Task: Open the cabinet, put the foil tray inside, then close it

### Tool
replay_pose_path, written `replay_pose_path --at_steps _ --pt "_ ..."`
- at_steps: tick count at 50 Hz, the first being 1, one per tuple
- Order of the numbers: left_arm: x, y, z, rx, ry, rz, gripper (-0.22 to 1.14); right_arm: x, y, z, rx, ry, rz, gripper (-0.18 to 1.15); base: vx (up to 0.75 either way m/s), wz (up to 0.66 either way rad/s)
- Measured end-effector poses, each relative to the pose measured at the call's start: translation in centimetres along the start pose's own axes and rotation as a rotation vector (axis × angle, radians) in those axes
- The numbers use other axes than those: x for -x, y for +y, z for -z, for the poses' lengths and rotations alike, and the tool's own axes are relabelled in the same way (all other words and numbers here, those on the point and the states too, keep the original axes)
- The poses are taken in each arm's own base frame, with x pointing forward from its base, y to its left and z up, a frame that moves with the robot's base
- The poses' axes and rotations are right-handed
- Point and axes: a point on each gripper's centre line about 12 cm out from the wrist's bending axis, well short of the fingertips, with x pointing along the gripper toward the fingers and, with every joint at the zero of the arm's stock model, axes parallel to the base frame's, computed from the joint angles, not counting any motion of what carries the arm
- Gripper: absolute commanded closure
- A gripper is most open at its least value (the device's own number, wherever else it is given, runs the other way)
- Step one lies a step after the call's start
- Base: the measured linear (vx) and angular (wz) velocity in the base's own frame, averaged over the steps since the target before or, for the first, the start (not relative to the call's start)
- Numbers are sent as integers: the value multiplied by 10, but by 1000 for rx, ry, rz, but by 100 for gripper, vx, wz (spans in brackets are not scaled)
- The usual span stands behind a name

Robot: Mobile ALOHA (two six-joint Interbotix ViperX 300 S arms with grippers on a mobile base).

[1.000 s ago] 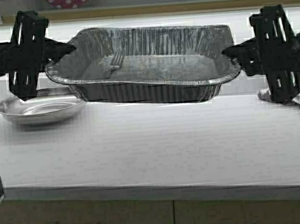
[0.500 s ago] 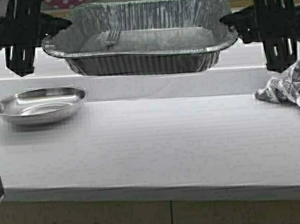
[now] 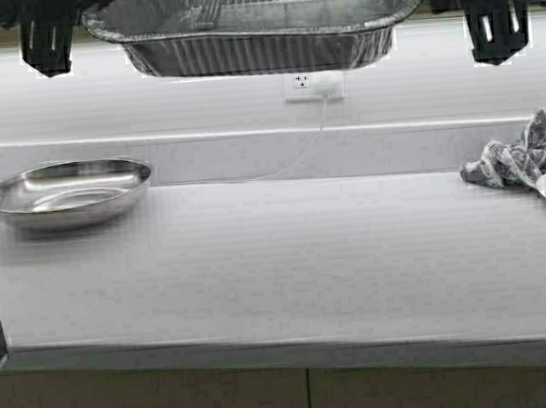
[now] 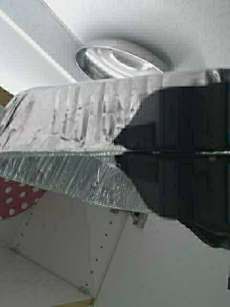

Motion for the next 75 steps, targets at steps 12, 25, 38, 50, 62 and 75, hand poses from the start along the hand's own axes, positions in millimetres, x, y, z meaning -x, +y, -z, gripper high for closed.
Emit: replay_pose_path --at_steps 12,25,38,50,62,75 --pt "-29 -20 -27 -23 -25 -2 89 -29 17 -29 -4 -69 36 89 2 -3" --pt "-76 -39 -65 36 -66 -24 89 -74 47 -67 -6 -101 104 89 4 -7" --pt "-128 -40 -99 42 -108 -55 89 -136 58 -106 -10 -129 194 89 6 -8" --pt "-164 -20 -117 75 -153 -93 89 -192 43 -118 -11 -126 231 89 7 -6" --pt "-173 2 -115 133 -171 -127 89 -214 27 -118 -15 -113 271 89 8 -1" --pt "-175 13 -112 144 -167 -146 89 -219 19 -115 -18 -97 305 89 9 1"
